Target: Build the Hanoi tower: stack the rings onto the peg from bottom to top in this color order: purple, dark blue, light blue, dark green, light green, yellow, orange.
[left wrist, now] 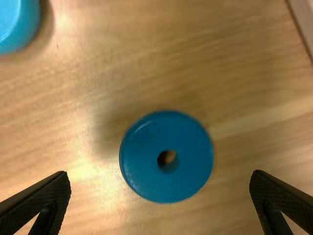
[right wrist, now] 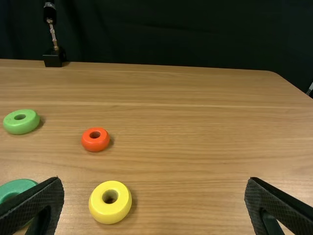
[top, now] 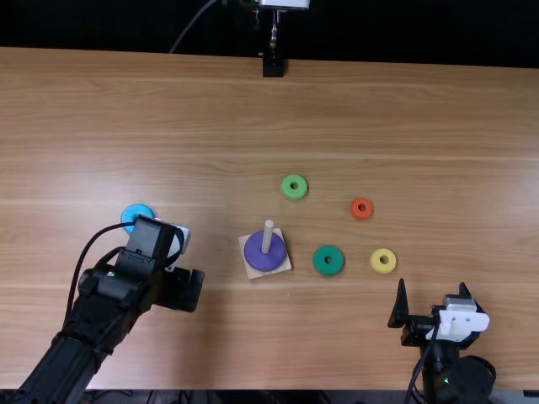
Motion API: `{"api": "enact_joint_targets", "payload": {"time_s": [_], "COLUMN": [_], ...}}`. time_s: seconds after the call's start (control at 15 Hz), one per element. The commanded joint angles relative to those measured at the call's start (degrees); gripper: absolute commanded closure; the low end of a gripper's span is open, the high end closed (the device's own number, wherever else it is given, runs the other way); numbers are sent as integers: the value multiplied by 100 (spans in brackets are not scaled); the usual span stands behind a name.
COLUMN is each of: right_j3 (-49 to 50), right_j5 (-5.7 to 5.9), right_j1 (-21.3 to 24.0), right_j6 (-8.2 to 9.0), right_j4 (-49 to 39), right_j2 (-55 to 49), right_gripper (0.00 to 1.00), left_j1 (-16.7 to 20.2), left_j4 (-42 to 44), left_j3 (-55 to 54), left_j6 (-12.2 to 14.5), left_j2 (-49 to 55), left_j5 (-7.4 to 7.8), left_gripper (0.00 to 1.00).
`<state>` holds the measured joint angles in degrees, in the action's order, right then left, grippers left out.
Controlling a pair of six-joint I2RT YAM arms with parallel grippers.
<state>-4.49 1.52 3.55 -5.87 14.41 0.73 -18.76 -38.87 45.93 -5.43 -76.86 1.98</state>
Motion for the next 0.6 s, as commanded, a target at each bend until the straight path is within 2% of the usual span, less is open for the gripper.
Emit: {"api": "enact_joint_targets", "payload": {"time_s": [0.0,0.4,0.53], "right_j3": [361,352,361], "right_j5": [80,80,80], "right_j1": [40,40,40], "right_j6": [7,7,7], "right_j4": [379,379,379], "right_j2": [-73,-73,-73], "right_gripper": [0,0,0], "left_j1": [-13,-312,-312], "left_j4": [27,-78,-78], "left_j3": [-58,-49,-32], "left_j6": [-58,-58,-69], "left_j2": [57,-611,-743], "left_j5": [76,24,55], "left_gripper": [0,0,0]}}
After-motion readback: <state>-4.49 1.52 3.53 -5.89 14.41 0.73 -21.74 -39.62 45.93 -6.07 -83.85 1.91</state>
